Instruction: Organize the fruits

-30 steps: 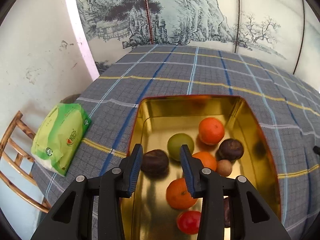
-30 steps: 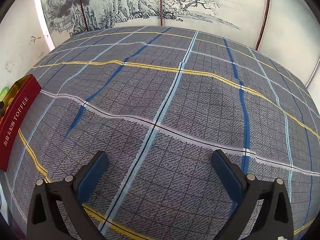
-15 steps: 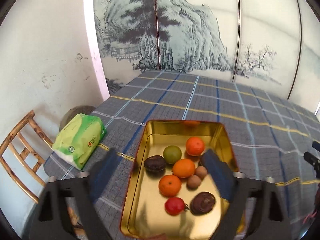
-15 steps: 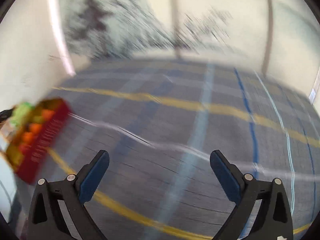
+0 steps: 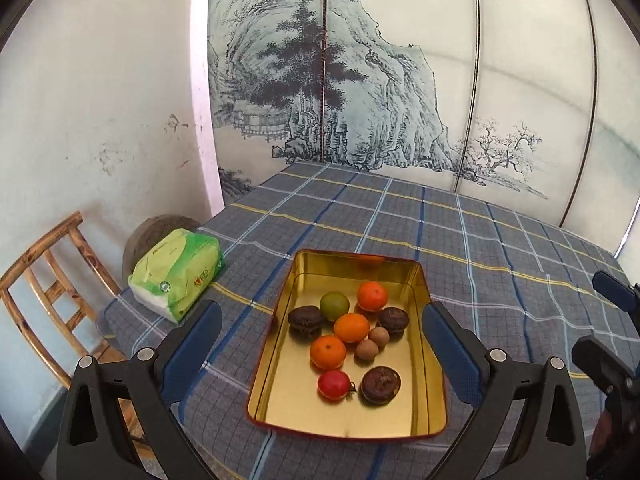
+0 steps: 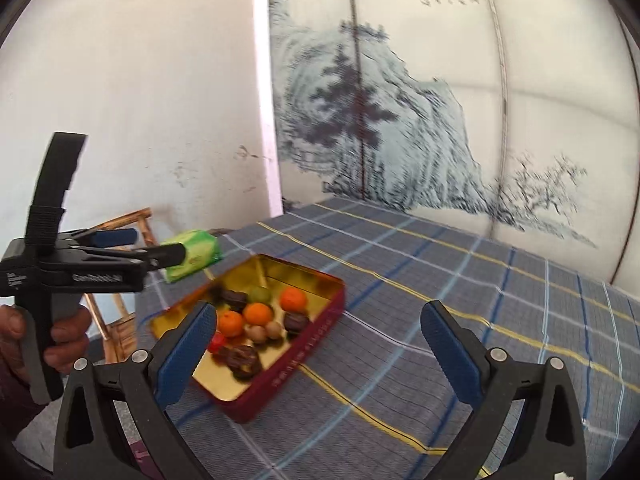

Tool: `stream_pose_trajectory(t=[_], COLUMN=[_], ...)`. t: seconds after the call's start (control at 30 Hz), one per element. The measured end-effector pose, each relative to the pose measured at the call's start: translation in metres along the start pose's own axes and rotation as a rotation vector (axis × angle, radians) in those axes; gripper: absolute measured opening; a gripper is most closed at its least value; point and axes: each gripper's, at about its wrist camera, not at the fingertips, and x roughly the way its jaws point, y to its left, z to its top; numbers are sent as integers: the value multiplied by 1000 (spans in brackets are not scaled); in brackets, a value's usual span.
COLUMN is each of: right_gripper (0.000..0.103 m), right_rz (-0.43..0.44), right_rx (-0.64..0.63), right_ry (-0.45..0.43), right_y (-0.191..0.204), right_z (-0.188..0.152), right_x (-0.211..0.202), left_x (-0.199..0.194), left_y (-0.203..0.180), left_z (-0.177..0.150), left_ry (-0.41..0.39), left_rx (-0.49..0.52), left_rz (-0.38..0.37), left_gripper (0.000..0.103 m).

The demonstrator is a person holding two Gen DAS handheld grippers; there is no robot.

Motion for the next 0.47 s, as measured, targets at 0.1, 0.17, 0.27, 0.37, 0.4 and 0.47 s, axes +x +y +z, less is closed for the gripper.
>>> stream_pose_trajectory(t=[0.1, 0.17, 0.27, 0.37, 0.4, 0.47], right_gripper=[102, 102, 102, 102, 102, 102], right_rz=[12, 21, 31, 48, 48, 53], right_rx=[-9, -17, -24, -25, -27, -35], right_ry=[-4, -5, -5, -3, -4, -8], right_y=[5, 11, 17, 24, 26, 30], right_z=[1, 2, 3, 3, 3, 3], right_x=[-3, -3, -3, -3, -4, -5], left_x=[-5, -10, -16, -20, -22, -23], left_y=[1, 0, -1, -1, -1, -2], left_z=[-3, -5, -8, -10, -10, -10], left_ry=[-8, -40, -75, -92, -94, -89], left_rx=[-13, -12, 5, 9, 13, 23], left_rz=[-12, 10, 36, 45, 51, 63], left_gripper=[102, 102, 102, 102, 102, 102])
